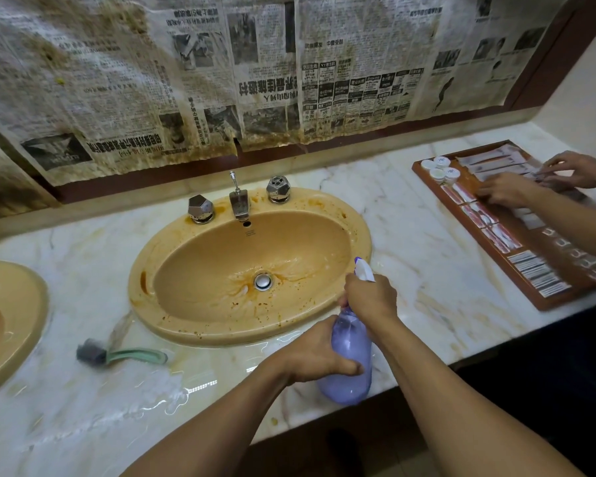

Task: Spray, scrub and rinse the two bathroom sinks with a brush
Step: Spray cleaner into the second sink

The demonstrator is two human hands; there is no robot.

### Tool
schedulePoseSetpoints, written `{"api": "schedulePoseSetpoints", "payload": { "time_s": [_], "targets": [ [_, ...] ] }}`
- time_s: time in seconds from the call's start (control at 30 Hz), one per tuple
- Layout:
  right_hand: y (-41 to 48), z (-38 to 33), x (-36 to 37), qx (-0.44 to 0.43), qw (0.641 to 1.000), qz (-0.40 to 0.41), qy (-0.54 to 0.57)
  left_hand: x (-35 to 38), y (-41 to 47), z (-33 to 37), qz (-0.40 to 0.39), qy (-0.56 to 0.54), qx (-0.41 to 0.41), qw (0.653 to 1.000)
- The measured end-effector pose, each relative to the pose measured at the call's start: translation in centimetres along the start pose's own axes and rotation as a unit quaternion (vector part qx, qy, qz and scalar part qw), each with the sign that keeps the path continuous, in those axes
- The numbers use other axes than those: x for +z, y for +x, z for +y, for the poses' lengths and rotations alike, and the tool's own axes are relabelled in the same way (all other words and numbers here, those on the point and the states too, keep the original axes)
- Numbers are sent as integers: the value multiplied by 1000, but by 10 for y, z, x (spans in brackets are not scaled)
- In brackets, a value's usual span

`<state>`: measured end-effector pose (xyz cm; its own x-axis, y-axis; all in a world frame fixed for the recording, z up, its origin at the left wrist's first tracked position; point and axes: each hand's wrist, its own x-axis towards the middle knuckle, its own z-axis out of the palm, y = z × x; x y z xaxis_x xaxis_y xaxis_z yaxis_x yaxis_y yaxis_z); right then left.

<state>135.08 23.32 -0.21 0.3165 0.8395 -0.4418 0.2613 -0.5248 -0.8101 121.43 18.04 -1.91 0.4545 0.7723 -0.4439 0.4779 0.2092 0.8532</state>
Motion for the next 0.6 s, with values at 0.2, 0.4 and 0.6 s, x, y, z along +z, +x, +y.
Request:
{"api": "schedulePoseSetpoints", "payload": {
  "time_s": [0.2,0.4,0.6],
  "targets": [
    [4,-6,0,-45,997,-70,-4,-7,5,-4,28,4,33,999],
    [11,-9,5,-17,999,-26,-10,-2,9,-5,32,-10,39,999],
    [11,-16,12,-64,991,-117,-12,-7,5,-11,61,-24,-11,998]
  ]
}}
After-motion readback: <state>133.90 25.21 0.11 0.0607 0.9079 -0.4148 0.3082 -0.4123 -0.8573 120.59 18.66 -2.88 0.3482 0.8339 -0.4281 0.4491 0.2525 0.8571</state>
